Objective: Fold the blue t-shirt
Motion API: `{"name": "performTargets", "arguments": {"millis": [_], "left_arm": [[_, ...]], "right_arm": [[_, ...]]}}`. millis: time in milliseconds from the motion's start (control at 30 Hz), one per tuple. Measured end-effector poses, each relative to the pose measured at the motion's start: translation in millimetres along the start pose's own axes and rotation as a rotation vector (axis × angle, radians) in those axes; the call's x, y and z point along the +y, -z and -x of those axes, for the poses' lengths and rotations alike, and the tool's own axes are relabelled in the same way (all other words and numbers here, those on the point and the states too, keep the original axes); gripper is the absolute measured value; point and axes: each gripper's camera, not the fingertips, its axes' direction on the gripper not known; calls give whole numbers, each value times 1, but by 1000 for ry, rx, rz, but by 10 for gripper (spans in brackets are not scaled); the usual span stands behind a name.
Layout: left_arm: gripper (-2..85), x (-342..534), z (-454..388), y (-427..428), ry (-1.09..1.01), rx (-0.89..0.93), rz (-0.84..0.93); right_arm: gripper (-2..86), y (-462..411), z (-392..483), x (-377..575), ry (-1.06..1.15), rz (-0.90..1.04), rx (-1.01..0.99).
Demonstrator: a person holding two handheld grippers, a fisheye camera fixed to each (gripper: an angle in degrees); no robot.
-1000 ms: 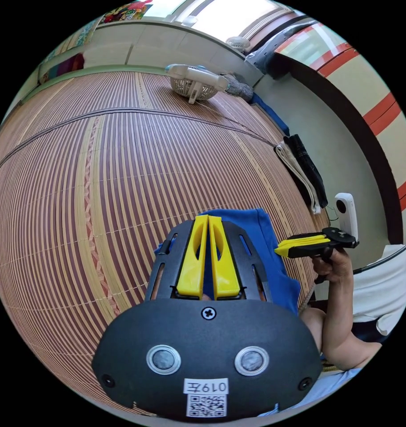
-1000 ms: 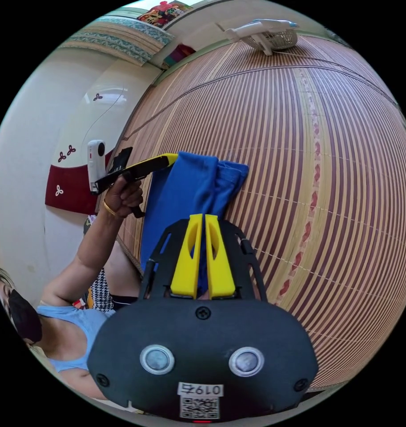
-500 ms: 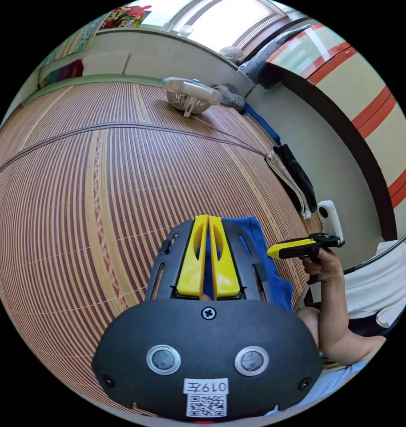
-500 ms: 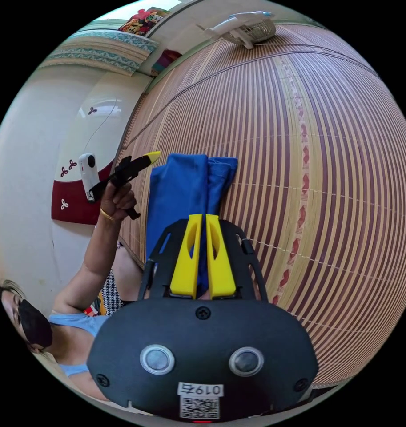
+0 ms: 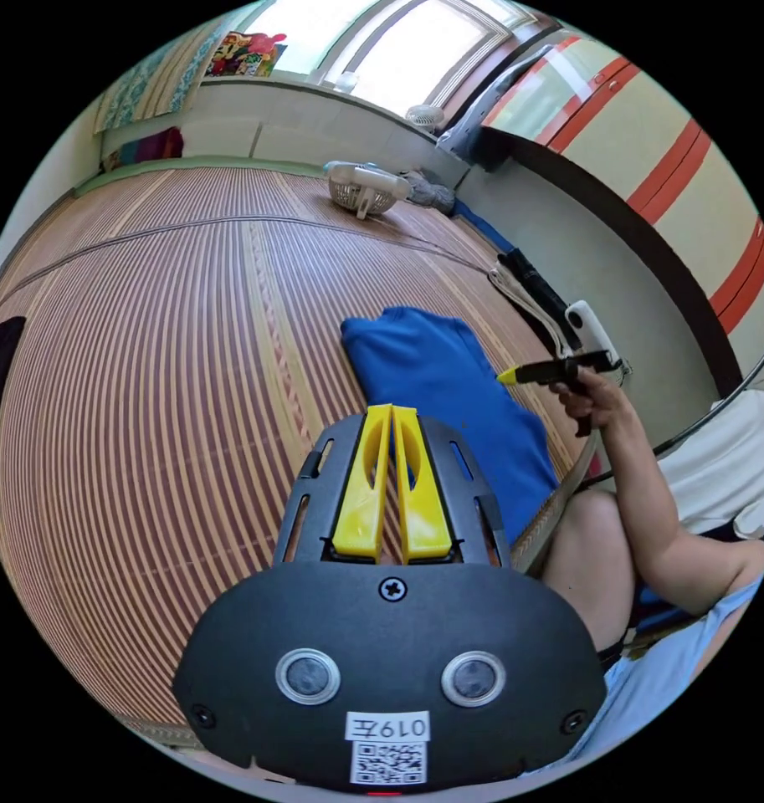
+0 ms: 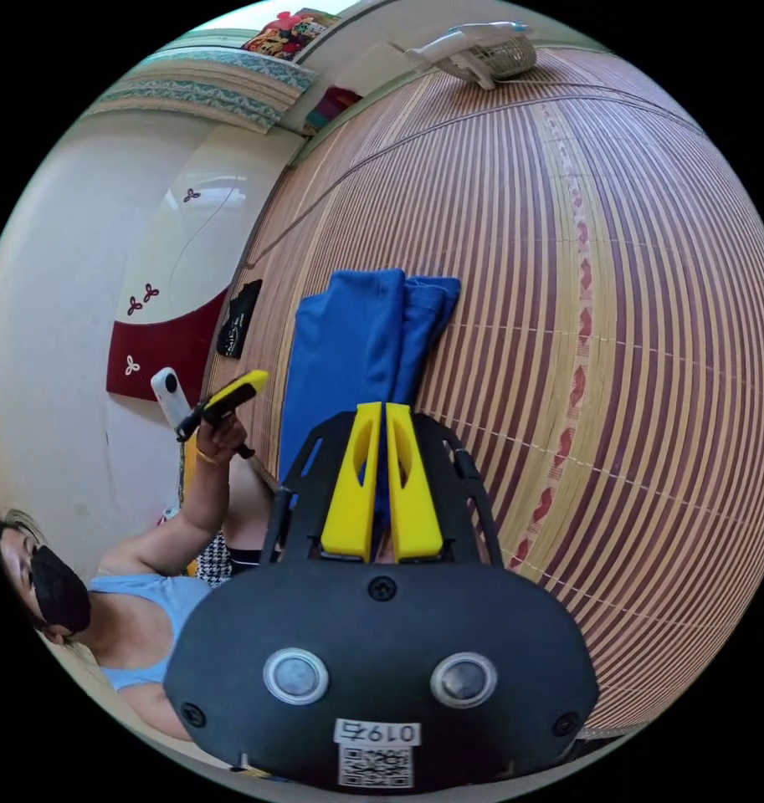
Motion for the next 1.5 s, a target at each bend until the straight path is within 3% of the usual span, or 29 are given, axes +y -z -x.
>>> {"name": "performTargets", "arguments": {"millis": [267,467,700,967,1500], "left_arm": [[11,46,-42,19,-23,-73,-11],[13,114,-79,43,-12,-22,-11],[13,179,-122,54,-16,-200,11],[13,222,-120,53,183,-51,20],[10,272,-196,52,16,-223,44]], "right_arm": [[23,27,98,70,229,-245,196],[17,33,154,139,286,-250,310],[67,-32,170,229,211,-185,387],[57,-49,183,266,105,-217,386],[41,-81,235,309,109,-198,427]]}}
